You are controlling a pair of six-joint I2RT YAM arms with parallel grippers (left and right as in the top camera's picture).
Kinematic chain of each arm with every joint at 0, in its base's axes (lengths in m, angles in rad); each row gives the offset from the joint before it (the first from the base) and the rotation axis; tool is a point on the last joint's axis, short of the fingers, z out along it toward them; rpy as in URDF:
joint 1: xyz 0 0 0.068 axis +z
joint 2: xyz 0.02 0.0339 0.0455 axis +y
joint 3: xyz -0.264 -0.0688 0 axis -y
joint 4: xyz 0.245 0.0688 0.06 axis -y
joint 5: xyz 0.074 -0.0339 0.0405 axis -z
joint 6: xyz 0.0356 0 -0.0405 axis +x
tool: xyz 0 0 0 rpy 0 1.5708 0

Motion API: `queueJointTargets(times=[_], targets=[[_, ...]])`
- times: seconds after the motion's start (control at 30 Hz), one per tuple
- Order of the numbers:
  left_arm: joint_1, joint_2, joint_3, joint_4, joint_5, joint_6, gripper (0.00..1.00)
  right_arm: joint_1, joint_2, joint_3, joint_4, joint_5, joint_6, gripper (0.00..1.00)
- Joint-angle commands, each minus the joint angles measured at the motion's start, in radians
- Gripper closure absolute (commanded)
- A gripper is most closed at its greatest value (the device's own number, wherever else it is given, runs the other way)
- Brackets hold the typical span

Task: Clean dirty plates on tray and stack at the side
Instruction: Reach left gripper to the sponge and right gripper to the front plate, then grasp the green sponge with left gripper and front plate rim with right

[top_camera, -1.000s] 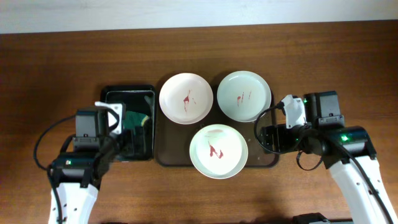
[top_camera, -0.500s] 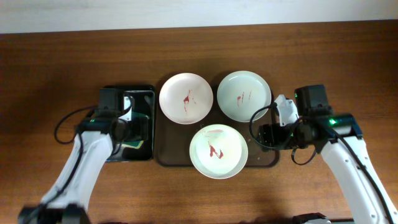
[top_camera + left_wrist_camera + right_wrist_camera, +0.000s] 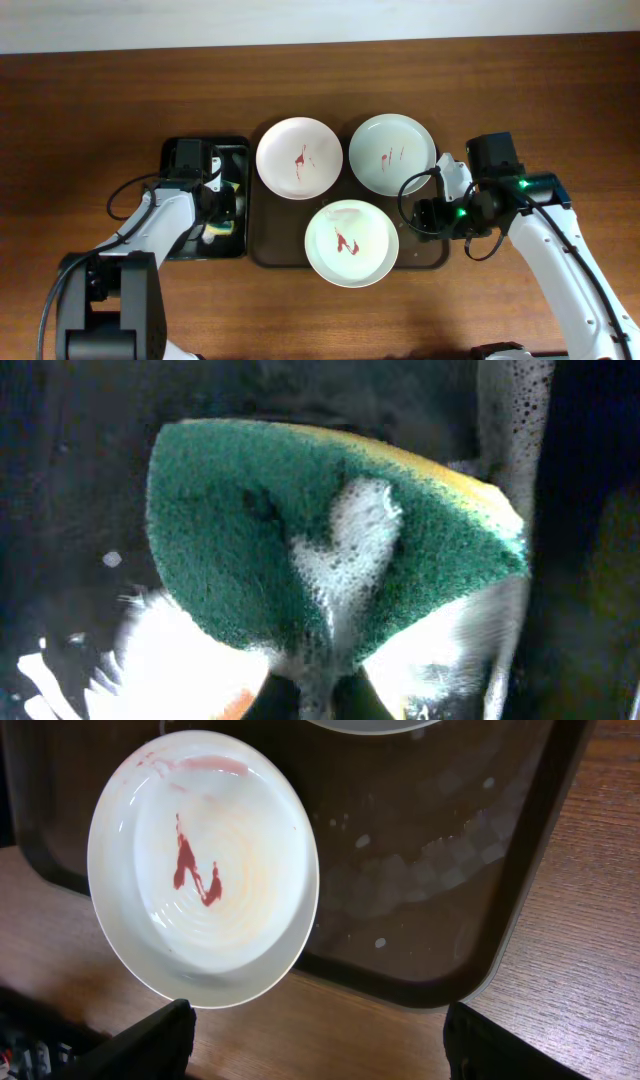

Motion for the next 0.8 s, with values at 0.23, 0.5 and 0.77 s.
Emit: queueJointTargets(times=[0.23, 0.5, 0.77], targets=[[0.002, -0.045, 0.109, -0.125, -0.026, 0.005, 0.51, -0.006, 0.003, 0.016, 0.000, -0.013, -0.003, 0.13], [0.002, -0.043, 0.000, -0.044, -0.026, 0.005, 0.39, -0.006, 0.003, 0.016, 0.000, -0.013, -0.003, 0.13], [0.002, -0.040, -0.042, -0.014, -0.026, 0.005, 0.89, -0.006, 0.003, 0.016, 0.000, -0.013, -0.004, 0.13]])
